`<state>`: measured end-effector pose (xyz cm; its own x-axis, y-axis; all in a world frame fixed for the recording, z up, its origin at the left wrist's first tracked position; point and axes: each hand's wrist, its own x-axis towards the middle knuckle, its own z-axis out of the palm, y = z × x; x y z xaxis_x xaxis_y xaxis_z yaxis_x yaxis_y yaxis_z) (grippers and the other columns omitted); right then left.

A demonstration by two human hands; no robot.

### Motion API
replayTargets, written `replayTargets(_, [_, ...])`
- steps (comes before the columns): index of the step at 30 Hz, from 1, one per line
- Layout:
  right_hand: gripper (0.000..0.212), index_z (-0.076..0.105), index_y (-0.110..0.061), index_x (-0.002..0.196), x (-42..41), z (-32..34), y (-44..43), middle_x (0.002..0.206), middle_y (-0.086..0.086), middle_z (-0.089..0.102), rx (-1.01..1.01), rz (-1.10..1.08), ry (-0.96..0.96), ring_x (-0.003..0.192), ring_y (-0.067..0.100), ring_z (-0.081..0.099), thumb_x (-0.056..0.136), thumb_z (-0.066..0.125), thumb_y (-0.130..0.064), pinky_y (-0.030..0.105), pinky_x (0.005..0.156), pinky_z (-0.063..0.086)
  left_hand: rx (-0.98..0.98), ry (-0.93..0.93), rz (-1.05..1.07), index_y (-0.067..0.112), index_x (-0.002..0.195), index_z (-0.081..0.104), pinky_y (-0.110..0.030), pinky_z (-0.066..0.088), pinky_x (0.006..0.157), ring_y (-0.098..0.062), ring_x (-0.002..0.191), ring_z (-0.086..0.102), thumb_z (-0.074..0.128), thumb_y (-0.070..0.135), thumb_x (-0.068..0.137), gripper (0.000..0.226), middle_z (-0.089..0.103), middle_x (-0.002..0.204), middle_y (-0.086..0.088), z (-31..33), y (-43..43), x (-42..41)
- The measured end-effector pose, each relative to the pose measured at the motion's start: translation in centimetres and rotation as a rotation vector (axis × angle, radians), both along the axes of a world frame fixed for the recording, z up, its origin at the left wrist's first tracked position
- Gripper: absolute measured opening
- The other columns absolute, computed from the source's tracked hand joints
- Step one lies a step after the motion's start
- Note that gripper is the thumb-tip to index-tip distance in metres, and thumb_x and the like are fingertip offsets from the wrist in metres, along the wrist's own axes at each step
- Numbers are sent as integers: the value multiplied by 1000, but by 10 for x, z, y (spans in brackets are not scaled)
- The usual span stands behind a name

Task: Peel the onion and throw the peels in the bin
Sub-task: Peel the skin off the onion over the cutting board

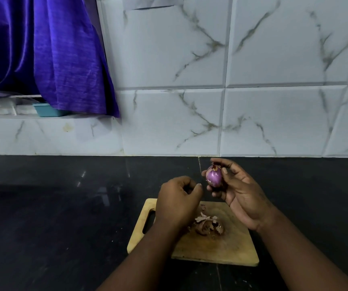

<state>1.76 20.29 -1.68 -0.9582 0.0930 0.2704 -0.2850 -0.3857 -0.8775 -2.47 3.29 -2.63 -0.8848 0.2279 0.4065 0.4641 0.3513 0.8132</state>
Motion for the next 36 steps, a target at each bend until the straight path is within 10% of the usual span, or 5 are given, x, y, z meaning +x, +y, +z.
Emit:
replayTargets(6, [31,63,-11,120,0,-1,-3,109,14,71,41,-37,-67,78,22,68,90,61,-21,28,60,53,321,92,-172,28,118,76,-16,55,79,-8,98,69,74,18,97,23,72,110,9,7,0,1])
replayTargets(20, [33,69,-11,123,-1,-4,-4,119,20,72,126,-41,-49,93,25,70,92,67,-22,31,69,58,586,-123,-255,12,97,78,-30,63,79,-19,91,74,74,-2,92,15,80,96,-8,6,3,0])
replayTargets(27, [31,74,-19,119,-2,-6,-4,119,11,73,322,-181,31,99,31,75,89,75,-15,38,78,64,396,-80,-198,15,90,74,-43,65,84,-28,92,75,80,3,89,13,77,91,-6,3,1,-8])
replayTargets(36, [33,76,-26,115,-4,-11,2,115,-1,72,542,-261,115,108,20,70,86,80,-11,35,78,64,64,94,-91,33,83,66,-14,51,67,-3,83,66,79,12,91,26,70,89,8,6,-4,-7])
